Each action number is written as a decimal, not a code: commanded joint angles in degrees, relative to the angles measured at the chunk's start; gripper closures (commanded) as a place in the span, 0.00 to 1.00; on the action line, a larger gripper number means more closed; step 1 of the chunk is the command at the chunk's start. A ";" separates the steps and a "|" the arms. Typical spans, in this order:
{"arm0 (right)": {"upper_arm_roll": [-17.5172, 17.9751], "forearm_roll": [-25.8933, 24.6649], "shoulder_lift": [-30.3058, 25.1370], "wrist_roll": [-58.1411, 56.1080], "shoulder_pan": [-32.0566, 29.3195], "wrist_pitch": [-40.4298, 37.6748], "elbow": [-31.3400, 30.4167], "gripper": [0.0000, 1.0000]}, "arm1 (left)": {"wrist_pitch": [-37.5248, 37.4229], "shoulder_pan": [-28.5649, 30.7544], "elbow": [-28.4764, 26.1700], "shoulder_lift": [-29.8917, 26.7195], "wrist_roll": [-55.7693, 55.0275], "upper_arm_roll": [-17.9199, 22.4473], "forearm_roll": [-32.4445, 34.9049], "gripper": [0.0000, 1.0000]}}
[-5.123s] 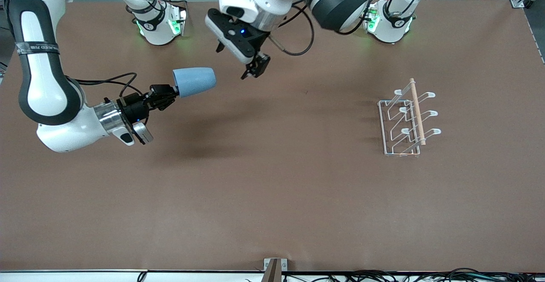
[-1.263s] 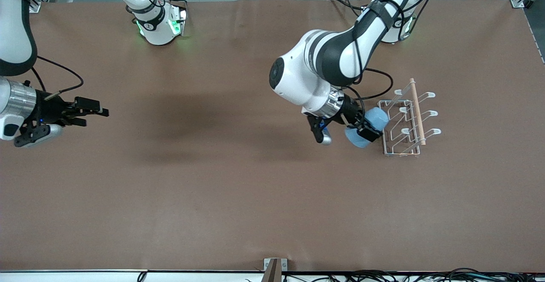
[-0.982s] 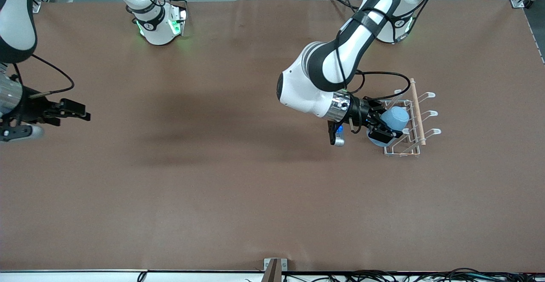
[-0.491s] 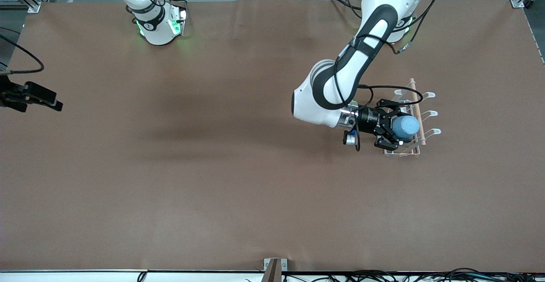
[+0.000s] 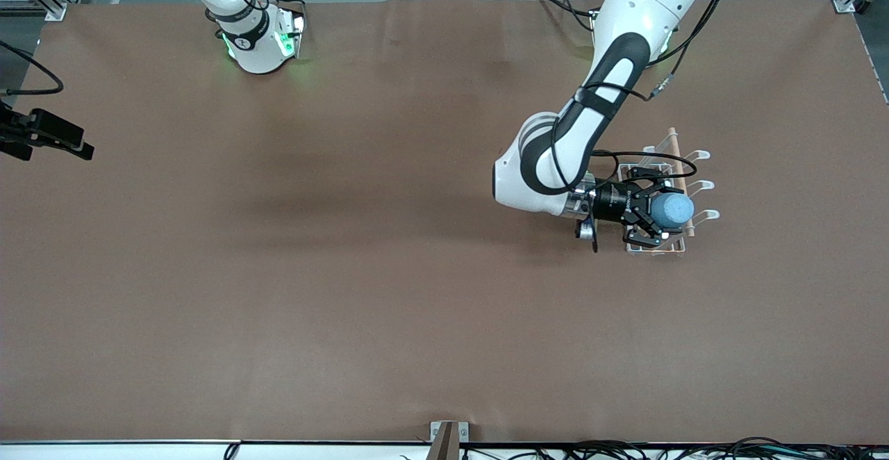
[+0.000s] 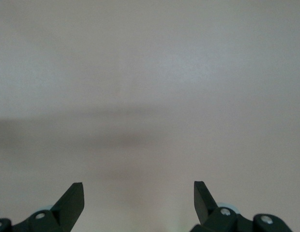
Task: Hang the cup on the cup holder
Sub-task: 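Carry the cup with the left gripper onto a holder hook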
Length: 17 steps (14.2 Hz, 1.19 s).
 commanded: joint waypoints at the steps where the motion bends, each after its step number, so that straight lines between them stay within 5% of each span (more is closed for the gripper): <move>1: 3.14 -1.81 -8.54 0.90 -1.97 5.57 -11.48 0.00 | -0.32 0.29 -4.06 -0.83 -8.76 -0.40 1.33 0.76; 7: 4.47 -3.75 -8.12 2.82 -2.94 5.15 -11.05 0.00 | -0.49 0.03 -4.07 1.10 -14.75 -0.49 0.10 0.74; 13: 2.18 -3.13 -6.45 3.10 -2.06 5.84 -9.30 0.00 | -0.32 0.03 -3.72 3.82 -20.47 -0.58 -0.16 0.54; 14: 2.10 -3.13 -5.92 3.10 -2.06 5.85 -9.21 0.00 | -0.23 0.03 -3.63 3.83 -20.57 -0.67 -0.60 0.35; 15: 2.10 -3.05 -5.74 3.18 -2.06 5.85 -8.95 0.00 | 0.03 0.12 -3.46 3.74 -20.74 -0.67 -1.21 0.05; 17: 2.10 -2.96 -5.30 3.53 -2.14 5.76 -8.95 0.00 | 1.61 0.29 -3.11 3.39 -21.79 -0.76 -2.96 0.00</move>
